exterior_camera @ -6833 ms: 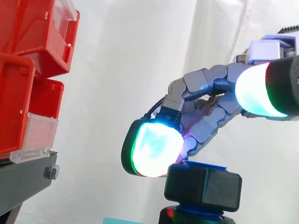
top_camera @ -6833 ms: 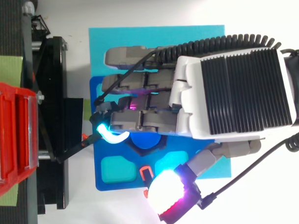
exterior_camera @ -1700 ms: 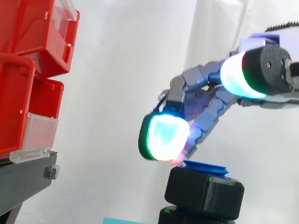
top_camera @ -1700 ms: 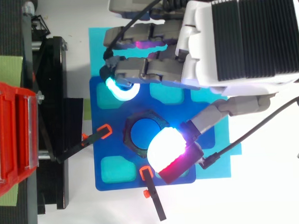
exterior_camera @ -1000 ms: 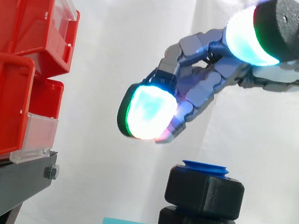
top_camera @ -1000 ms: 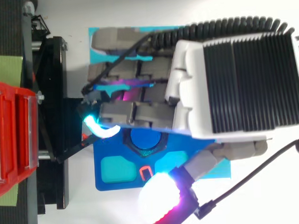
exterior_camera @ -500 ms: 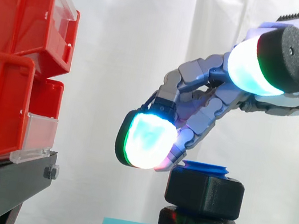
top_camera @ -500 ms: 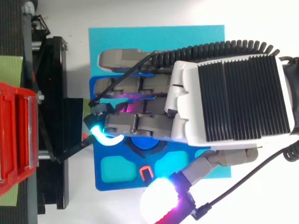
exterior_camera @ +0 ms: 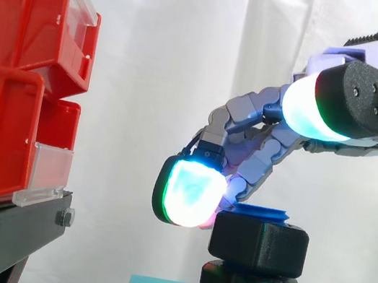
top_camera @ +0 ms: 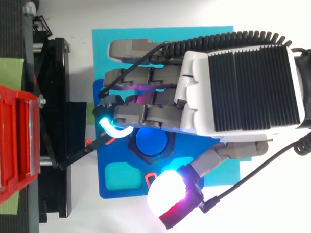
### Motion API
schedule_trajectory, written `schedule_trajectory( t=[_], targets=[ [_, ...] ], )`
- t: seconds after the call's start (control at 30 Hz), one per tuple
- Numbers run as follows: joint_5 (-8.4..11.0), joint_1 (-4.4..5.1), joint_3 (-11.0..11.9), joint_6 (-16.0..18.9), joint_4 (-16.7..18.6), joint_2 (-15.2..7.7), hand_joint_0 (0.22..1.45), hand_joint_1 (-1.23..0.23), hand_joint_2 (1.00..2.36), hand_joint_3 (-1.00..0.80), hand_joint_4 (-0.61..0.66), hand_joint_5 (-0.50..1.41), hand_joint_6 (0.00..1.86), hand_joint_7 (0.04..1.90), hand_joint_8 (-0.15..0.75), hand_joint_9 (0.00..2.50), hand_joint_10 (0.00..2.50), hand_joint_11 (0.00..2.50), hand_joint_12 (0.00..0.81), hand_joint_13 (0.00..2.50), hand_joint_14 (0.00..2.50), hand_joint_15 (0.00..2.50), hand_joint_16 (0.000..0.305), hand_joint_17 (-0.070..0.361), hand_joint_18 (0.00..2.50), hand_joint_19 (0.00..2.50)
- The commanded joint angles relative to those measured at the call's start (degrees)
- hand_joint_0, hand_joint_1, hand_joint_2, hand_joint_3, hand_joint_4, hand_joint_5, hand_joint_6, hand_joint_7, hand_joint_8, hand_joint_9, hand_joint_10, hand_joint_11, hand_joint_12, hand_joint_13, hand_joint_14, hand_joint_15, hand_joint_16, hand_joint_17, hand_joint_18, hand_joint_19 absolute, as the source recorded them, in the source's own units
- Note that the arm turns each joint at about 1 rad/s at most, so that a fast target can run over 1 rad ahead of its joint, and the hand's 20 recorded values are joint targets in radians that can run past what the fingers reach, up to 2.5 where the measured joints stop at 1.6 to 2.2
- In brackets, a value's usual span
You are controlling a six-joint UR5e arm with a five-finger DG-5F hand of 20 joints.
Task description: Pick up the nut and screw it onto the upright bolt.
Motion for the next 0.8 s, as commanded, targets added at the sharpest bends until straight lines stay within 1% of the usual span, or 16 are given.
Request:
schedule_trajectory(
  t=[0.0, 0.1, 0.13, 0.17, 0.27, 0.37, 0.4, 0.43, 0.53, 0.7, 0.77],
  targets=[
    [0.07, -0.17, -0.04, -0.01, -0.43, 0.0, 0.53, -0.13, 1.0, -0.5, 0.27, -0.08, 0.5, 0.95, 0.256, 0.75, 0.0, 0.0, 0.302, 0.46, 0.0, 0.0, 0.027, 0.062, 0.02, 0.0],
    [0.07, -0.26, -0.13, -0.45, -0.61, 0.0, 0.53, -0.15, 1.0, -0.5, 0.28, -0.07, 0.5, 1.04, 0.261, 0.77, 0.0, 0.0, 0.298, 0.47, 0.0, 0.0, 0.027, 0.06, 0.03, 0.0],
    [0.07, -0.44, -0.66, -0.45, -0.26, 0.0, 0.53, -0.15, 1.0, -0.5, 0.28, -0.07, 0.5, 1.09, 0.264, 0.77, 0.0, 0.0, 0.296, 0.48, 0.0, 0.0, 0.026, 0.059, 0.04, 0.0],
    [0.07, -0.35, -0.92, -0.45, -0.17, 0.0, 0.53, -0.15, 1.0, -0.5, 0.28, -0.07, 0.5, 1.09, 0.264, 0.77, 0.0, 0.0, 0.296, 0.48, 0.0, 0.0, 0.026, 0.059, 0.04, 0.0],
    [-0.02, -0.53, -1.71, -0.37, 0.53, 0.0, 0.53, -0.16, 1.0, -0.5, 0.25, -0.06, 0.5, 1.21, 0.268, 0.79, 0.0, 0.0, 0.295, 0.49, 0.0, 0.0, 0.025, 0.057, 0.05, 0.0],
    [-0.02, -0.7, -1.71, -0.37, 1.06, 0.0, 0.53, -0.16, 1.0, -0.5, 0.25, -0.05, 0.5, 1.27, 0.268, 0.8, 0.0, 0.0, 0.292, 0.5, 0.0, 0.0, 0.025, 0.056, 0.07, 0.0],
    [-0.02, -0.7, -1.71, -0.37, 1.06, 0.0, 0.53, -0.17, 1.0, -0.5, 0.25, -0.04, 0.5, 1.31, 0.27, 0.81, 0.0, 0.0, 0.292, 0.5, 0.0, 0.0, 0.025, 0.056, 0.07, 0.0],
    [-0.11, -0.79, -1.71, -0.19, 1.06, 0.0, 0.53, -0.17, 1.0, -0.5, 0.23, -0.04, 0.5, 1.33, 0.27, 0.81, 0.0, 0.0, 0.291, 0.5, 0.0, 0.0, 0.025, 0.056, 0.08, 0.0],
    [-0.19, -0.97, -1.71, -0.37, 1.15, 0.0, 0.53, -0.17, 1.0, -0.5, 0.24, -0.04, 0.5, 1.37, 0.273, 0.82, 0.0, 0.0, 0.289, 0.51, 0.0, 0.0, 0.025, 0.056, 0.08, 0.0],
    [-0.81, -1.23, -1.71, -0.19, 1.5, 0.0, 0.53, -0.18, 1.0, -0.5, 0.23, -0.04, 0.5, 1.38, 0.276, 0.83, 0.0, 0.0, 0.286, 0.52, 0.0, 0.0, 0.024, 0.055, 0.09, 0.0],
    [-1.16, -1.32, -1.71, -0.37, 1.68, 0.0, 0.53, -0.17, 1.0, -0.5, 0.24, -0.04, 0.5, 1.35, 0.276, 0.83, 0.0, 0.0, 0.286, 0.52, 0.0, 0.0, 0.024, 0.054, 0.09, 0.0]
  ],
)
